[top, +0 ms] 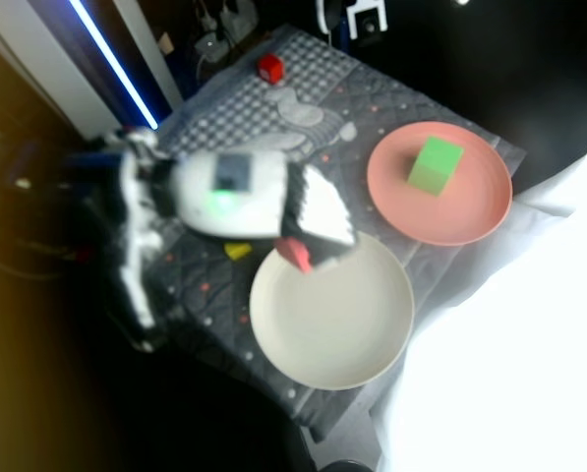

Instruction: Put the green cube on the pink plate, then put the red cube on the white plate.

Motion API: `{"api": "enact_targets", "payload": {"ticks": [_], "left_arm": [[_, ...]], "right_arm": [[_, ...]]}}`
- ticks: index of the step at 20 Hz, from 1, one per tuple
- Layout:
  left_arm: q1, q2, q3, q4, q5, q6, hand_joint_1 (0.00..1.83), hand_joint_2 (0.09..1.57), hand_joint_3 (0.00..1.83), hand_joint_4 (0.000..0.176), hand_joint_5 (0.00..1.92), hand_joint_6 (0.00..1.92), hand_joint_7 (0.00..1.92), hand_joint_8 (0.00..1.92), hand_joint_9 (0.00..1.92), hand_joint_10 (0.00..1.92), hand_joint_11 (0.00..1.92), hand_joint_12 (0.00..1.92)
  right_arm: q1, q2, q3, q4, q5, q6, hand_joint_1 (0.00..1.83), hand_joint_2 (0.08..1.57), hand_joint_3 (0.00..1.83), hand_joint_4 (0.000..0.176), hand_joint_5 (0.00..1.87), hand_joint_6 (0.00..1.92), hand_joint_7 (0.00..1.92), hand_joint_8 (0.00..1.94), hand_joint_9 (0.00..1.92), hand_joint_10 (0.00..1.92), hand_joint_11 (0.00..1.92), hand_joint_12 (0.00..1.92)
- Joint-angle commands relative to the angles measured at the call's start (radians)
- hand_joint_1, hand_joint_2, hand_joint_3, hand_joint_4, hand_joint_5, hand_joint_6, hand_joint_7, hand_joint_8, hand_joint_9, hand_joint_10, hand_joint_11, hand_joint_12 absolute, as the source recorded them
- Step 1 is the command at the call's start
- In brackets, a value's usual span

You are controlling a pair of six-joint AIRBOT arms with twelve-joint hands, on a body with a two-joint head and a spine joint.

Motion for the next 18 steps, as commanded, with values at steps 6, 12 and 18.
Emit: {"api": "enact_targets", "payload": {"ticks": [6, 12, 18], "left_arm": [[-0.017, 0.007, -0.006, 0.022, -0.127, -0.003, 0.59, 1.16, 0.01, 0.0, 0.16, 0.0, 0.18, 0.0, 0.13, 0.01, 0.0, 0.59], [-0.016, 0.007, -0.006, 0.023, -0.128, -0.003, 0.57, 1.18, 0.0, 0.0, 0.12, 0.0, 0.16, 0.0, 0.12, 0.0, 0.0, 0.57], [-0.01, 0.008, -0.008, 0.022, -0.137, -0.003, 0.58, 1.17, 0.0, 0.007, 0.13, 0.0, 0.16, 0.0, 0.12, 0.0, 0.0, 0.55]], "right_arm": [[0.03, -0.055, 0.107, 0.024, -0.008, 0.094, 1.35, 1.21, 0.0, 0.0, 0.75, 1.2, 0.8, 1.34, 0.7, 1.54, 0.47, 1.74], [0.016, -0.08, 0.13, 0.024, 0.03, 0.094, 1.17, 0.93, 0.0, 0.0, 0.44, 0.1, 0.42, 0.0, 0.32, 0.02, 0.0, 0.88], [0.015, -0.051, 0.086, 0.024, 0.011, 0.094, 0.92, 0.85, 0.0, 0.0, 0.19, 0.0, 0.14, 0.0, 0.09, 0.01, 0.0, 0.42]]}}
